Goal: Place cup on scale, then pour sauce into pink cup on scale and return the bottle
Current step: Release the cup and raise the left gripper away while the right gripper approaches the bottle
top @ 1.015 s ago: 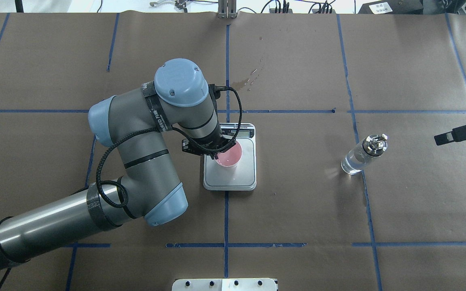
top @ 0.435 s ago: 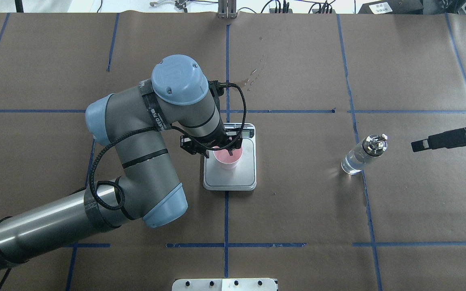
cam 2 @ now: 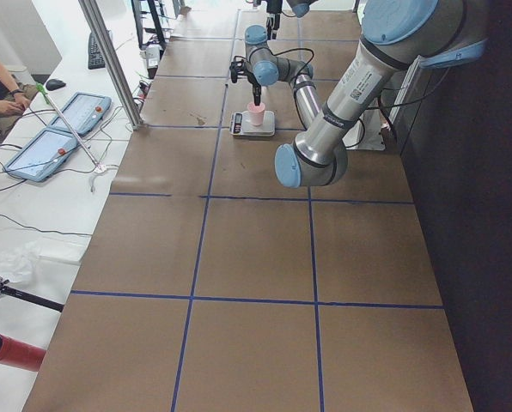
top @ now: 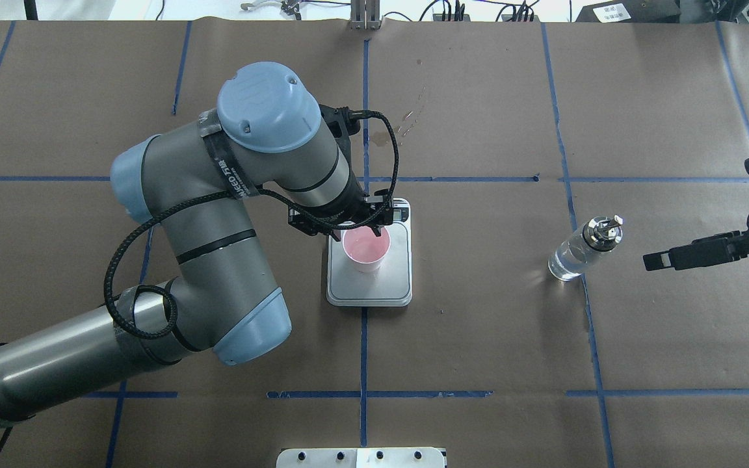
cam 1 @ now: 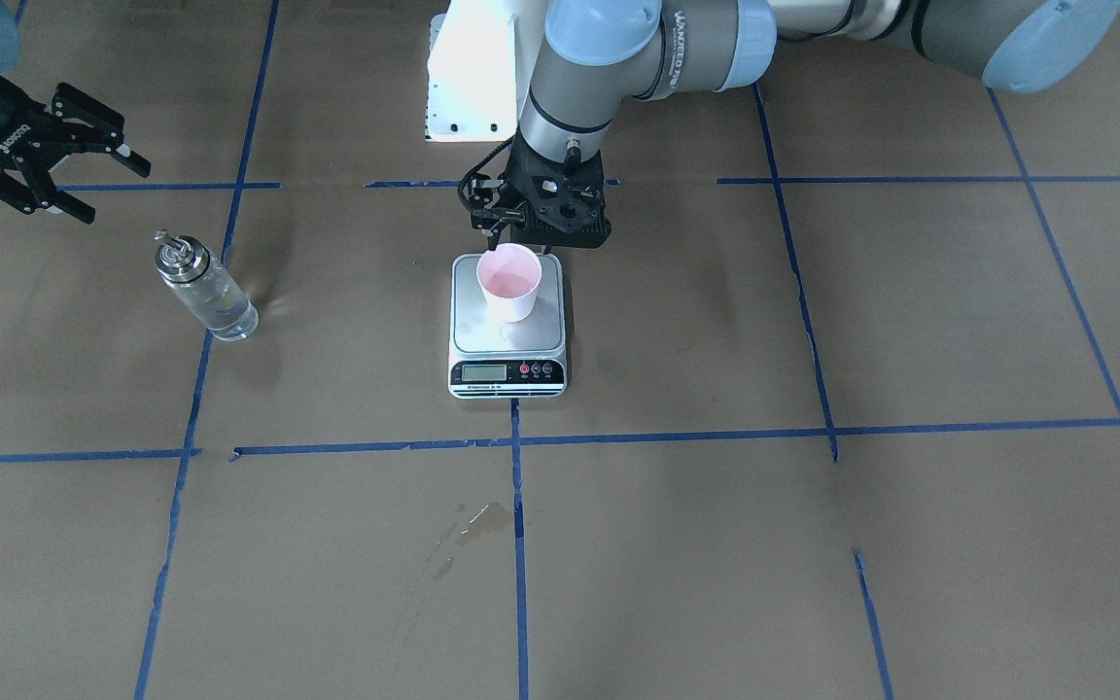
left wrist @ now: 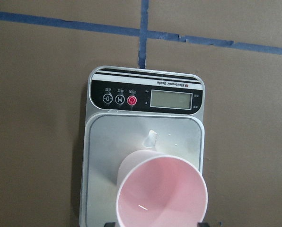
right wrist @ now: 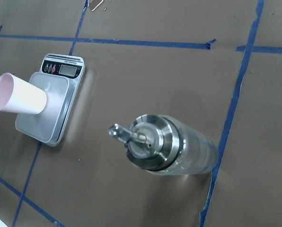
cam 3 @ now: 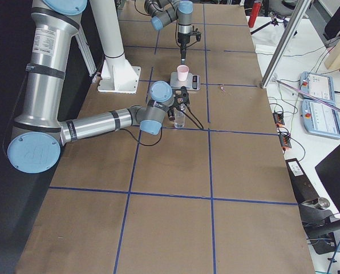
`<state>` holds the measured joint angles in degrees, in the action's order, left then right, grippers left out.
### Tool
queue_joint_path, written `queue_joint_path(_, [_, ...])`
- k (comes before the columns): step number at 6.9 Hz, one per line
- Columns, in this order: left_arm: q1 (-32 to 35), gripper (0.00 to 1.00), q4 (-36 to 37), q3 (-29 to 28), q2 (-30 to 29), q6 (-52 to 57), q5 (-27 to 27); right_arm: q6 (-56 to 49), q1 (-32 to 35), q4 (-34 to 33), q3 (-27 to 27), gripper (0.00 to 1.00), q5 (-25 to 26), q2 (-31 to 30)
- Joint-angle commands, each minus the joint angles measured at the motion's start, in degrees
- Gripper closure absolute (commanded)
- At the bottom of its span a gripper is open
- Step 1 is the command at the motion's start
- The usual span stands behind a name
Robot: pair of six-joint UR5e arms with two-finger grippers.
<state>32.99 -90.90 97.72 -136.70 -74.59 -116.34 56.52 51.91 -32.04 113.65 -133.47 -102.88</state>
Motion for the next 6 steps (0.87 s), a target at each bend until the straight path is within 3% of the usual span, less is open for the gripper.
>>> queue_joint_path(1, [0.8,0.35,-0.1,0.3,0.6,0.1,0.2,0.2,-11.9,0.1,1.7,0.00,15.7,-1.8])
queue_joint_path(3, [4.3,0.32,-0.1,0.7,1.5,3.0,0.7,1.9,-20.8,0.0,2.1,0.00,28.9,-4.5])
queue_joint_path(4, [7.4,0.31,0.2,3.3,4.8,8.5,0.6,6.8,-26.1,0.0,2.1,0.00,37.3,-4.8])
queue_joint_path(6, [14.6,0.27,0.5,6.5,11.4,19.6,0.5,7.5,-36.7,-0.3,2.1,0.00,58.1,-7.7])
